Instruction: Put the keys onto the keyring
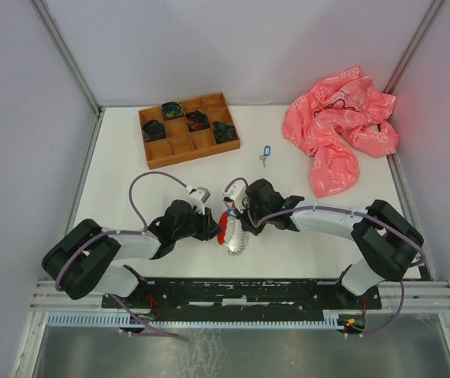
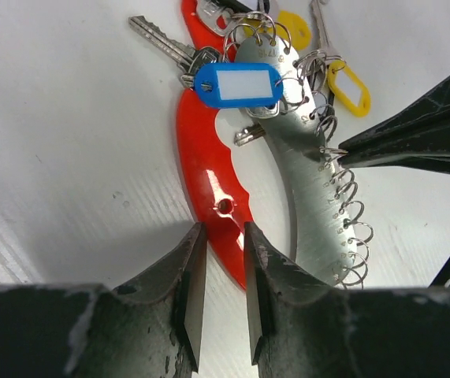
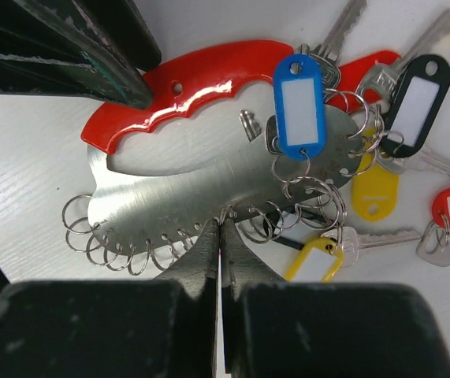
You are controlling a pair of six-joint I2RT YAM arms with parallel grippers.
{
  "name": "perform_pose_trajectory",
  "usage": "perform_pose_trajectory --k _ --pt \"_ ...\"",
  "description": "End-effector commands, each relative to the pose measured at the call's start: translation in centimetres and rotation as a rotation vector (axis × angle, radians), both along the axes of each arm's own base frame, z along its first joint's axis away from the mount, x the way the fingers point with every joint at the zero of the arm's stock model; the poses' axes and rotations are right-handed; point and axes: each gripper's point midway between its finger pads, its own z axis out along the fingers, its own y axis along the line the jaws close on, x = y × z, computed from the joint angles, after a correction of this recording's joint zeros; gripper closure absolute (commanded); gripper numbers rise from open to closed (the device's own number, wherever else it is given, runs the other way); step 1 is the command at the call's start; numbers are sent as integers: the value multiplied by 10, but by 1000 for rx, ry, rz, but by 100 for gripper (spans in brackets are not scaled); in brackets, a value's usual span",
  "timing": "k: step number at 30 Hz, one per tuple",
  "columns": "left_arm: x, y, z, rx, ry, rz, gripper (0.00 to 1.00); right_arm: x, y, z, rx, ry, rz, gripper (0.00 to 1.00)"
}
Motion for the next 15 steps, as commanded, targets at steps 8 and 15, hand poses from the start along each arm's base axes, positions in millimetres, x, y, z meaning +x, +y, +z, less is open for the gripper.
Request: perform_pose_trajectory --k 8,15 --pt "14 -15 40 -58 -57 -24 68 8 -10 6 -78 2 -80 94" --pt "10 -23 55 -72 -58 -56 67 -1 -21 1 -130 51 -110 79"
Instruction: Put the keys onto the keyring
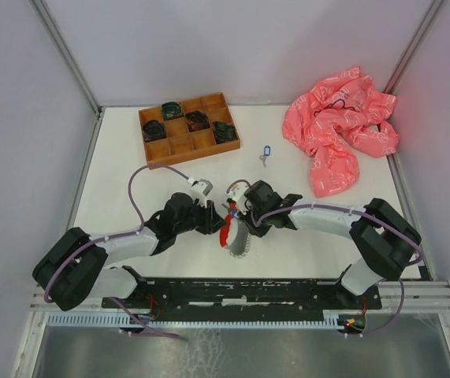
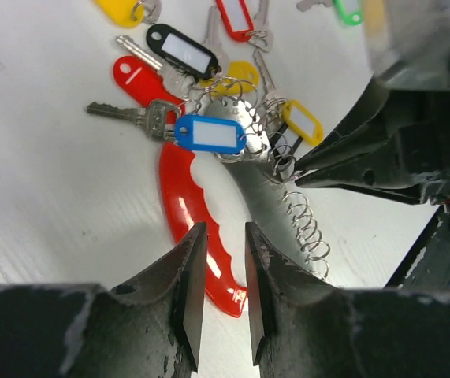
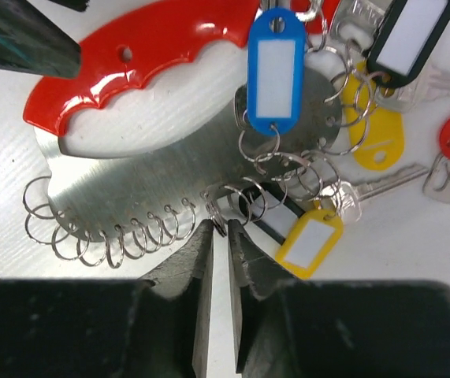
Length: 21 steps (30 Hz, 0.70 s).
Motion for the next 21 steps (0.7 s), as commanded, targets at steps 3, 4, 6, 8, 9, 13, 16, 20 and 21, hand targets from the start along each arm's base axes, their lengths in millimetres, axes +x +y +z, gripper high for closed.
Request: perform_pose_trajectory --k 3,4,6,8,9,13,16,20,21 --pt "1 -17 20 -38 -14 -52 67 -2 7 20 20 25 -8 73" --pt "0 -18 18 -37 -4 -58 67 -2 8 22 22 31 -8 71" --pt "-2 -21 14 -33 14 -65 67 -2 13 25 36 36 -2 69" --pt "-3 -22 9 -25 30 -70 67 -1 17 28 41 44 14 65" --pt "-4 -22 7 -23 37 -72 67 0 18 29 32 47 24 64" --pt "-6 -22 0 -13 58 -74 67 6 17 35 -3 45 53 60" --pt "-7 -23 -3 -10 70 -76 67 6 18 34 -15 91 68 57" --pt "-9 -22 -7 -3 81 -76 67 7 18 24 -21 147 60 54" --pt "-9 -22 -8 -2 83 -76 67 7 20 23 -16 153 64 54"
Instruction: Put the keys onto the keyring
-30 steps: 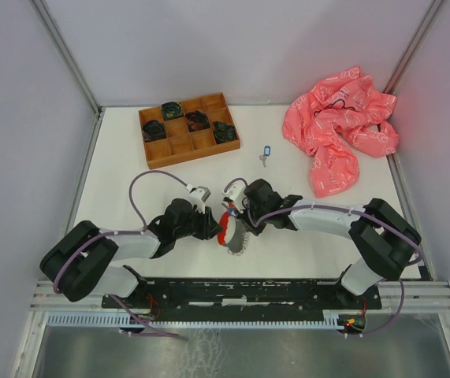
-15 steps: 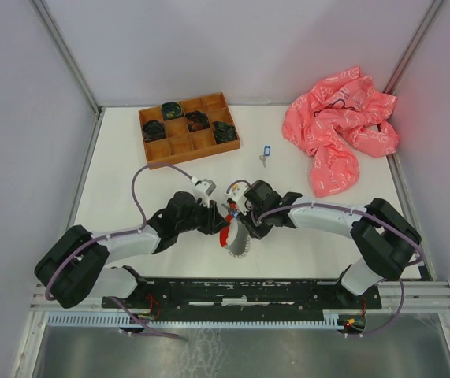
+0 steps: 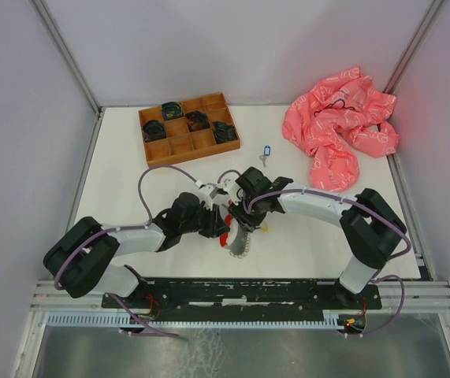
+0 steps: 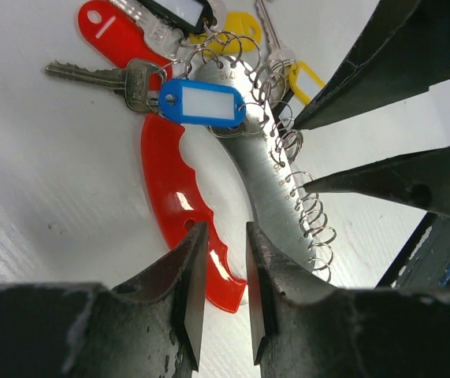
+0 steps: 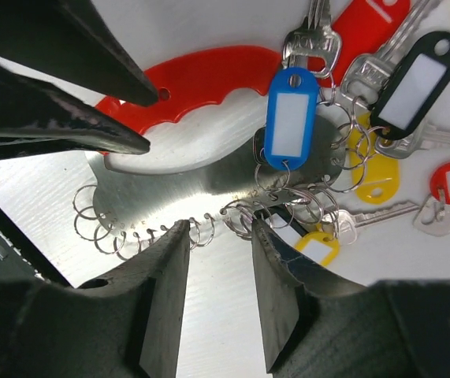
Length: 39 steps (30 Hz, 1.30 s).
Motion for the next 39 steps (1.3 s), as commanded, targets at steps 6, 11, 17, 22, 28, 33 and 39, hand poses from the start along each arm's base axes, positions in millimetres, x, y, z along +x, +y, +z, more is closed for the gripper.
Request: perform_pose_trajectory --k 6,11,17,22,28,33,39 --pt "0 -9 3 -20 19 -10 69 9 12 2 33 24 31 53" --pt "-2 -7 1 -15 22 -8 69 14 11 -3 20 24 33 52" --pt "-3 -4 -4 -4 30 0 70 10 13 -12 16 58 51 52" --pt "-3 -2 -6 3 34 16 71 4 14 -10 24 85 75 58" --pt "-3 0 -10 9 47 29 72 -3 10 -5 20 103 89 71" --pt "-3 0 -11 11 52 32 72 -5 7 -9 2 118 85 75" --pt "-3 1 -10 7 50 34 72 -2 7 -14 -15 120 72 78"
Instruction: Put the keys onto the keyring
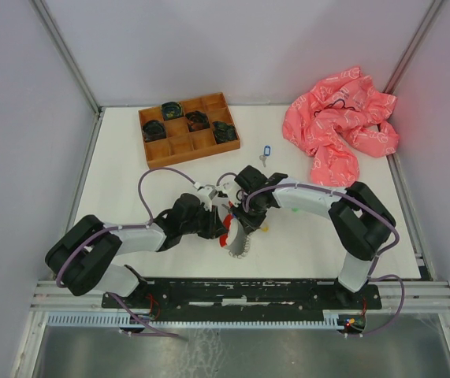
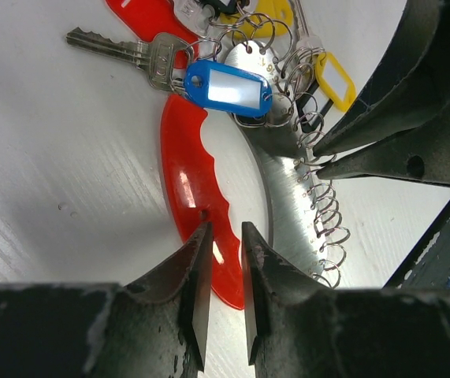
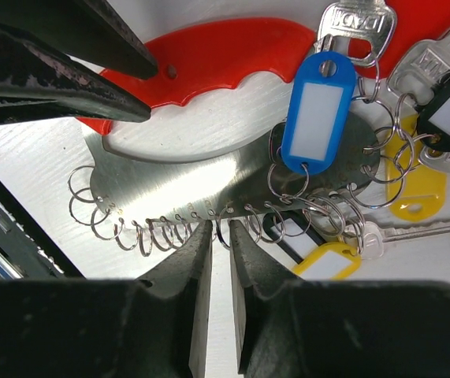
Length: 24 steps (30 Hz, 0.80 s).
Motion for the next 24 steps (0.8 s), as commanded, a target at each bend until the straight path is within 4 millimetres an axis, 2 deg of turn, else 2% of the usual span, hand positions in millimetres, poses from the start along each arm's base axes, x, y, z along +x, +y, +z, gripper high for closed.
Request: perform_pose_trajectory --k 1,12,18,21,24 --pt "0 -4 3 -20 -12 -6 72 10 12 7 23 -29 9 78" --pt "-1 -5 1 -19 -4 -12 72 14 9 0 -5 -43 2 82" --pt "-1 -6 3 -25 -10 -15 72 15 8 2 -8 -54 1 91" --pt "-1 -6 4 -33 -14 -17 72 16 7 2 -6 -64 2 99" --pt "-1 -7 9 -57 -29 -14 72 17 9 9 13 -84 6 99"
